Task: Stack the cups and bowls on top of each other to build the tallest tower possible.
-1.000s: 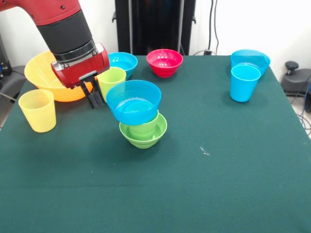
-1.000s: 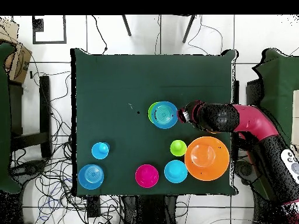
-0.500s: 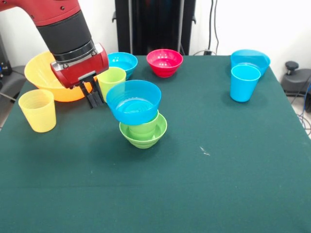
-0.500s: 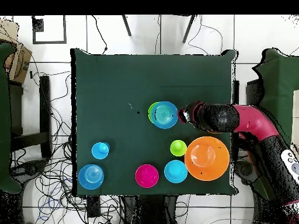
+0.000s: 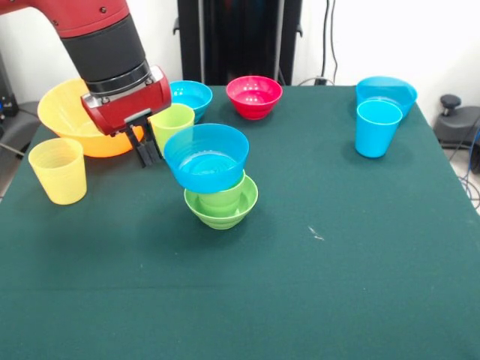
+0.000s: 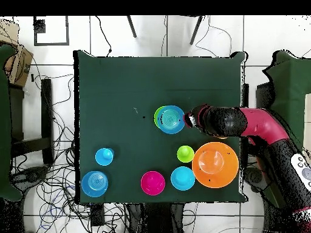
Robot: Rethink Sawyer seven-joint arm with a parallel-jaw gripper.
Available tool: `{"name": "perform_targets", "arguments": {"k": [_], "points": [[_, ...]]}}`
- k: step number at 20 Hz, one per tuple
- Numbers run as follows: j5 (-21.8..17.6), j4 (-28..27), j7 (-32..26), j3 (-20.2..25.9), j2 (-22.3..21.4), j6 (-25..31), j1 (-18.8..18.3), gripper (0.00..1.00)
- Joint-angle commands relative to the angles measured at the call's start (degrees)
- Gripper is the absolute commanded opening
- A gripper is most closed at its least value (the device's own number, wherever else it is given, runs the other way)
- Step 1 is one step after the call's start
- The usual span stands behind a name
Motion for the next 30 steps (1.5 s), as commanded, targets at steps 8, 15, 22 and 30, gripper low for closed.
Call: {"name": "perform_targets", "arguments": {"k": [8,15,22,30], "points": [[-4.09,2.96,-1.85,-3.63,-1.0,-3.05,4.08,0.0],[-4.0,3.36,-2.5,-3.75,-0.92,-3.15,3.11,0.0],[-3.8,3.79,-2.28,-3.68,-1.12,-3.23,3.23,0.0],[-4.26,4.03,-1.05,-4.22,-1.4,-3.58,4.1,0.0]]}}
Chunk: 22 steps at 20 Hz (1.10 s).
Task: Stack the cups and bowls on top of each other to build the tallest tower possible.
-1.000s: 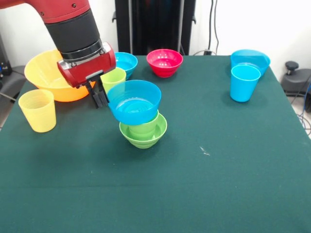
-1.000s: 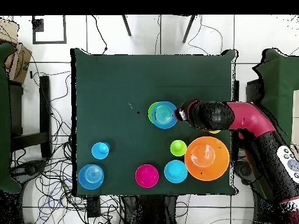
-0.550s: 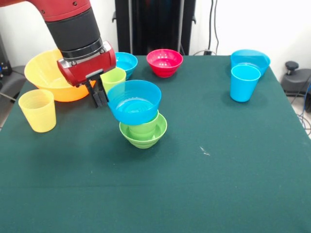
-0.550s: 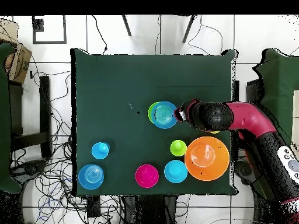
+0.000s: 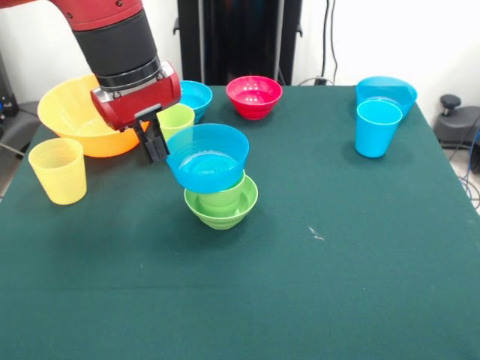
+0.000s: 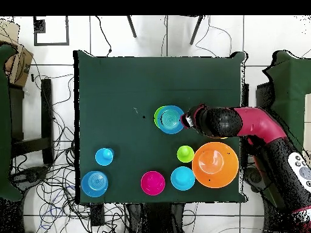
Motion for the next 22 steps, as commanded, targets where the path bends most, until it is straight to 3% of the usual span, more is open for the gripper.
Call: {"name": "perform_targets", "arguments": {"k": [1,22], "points": [[-3.57,3.07,-0.78,-3.96,0.11,-3.24,2.98,0.0],[-3.56,2.51,-4.65,-3.14,1.84,-3.83,0.85,0.0]]}}
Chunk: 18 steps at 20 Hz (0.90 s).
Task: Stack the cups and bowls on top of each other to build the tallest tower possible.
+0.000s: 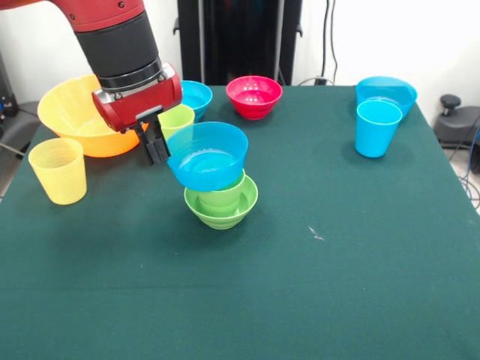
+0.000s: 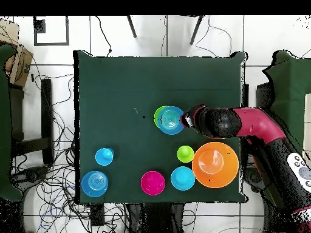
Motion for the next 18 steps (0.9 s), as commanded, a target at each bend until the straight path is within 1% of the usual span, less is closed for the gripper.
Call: {"name": "perform_targets", "arguments": {"k": [1,8,18], "points": [[-3.44,2.35,-4.64,-2.91,1.79,-2.84,0.73,0.0],[-2.8,2.07,-4.7,-2.77,1.85,-2.02,0.66,0.0],[-2.64,1.63,-7.19,-2.17,2.3,-1.0,-0.51,0.0]]}}
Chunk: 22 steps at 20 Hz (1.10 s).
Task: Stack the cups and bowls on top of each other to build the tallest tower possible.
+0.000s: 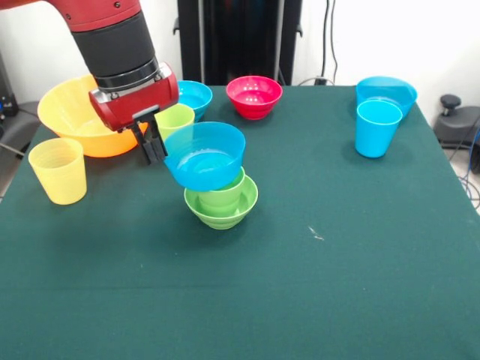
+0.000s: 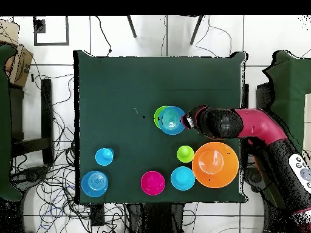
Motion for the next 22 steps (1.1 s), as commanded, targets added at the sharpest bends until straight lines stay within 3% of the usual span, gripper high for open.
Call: {"name": "perform_targets", "arguments": {"k": [1,22], "points": [[-2.68,1.59,-7.29,-2.12,2.23,-1.02,0.0,0.0],[-2.11,0.46,-8.4,-1.23,3.07,0.27,0.19,0.0]]}}
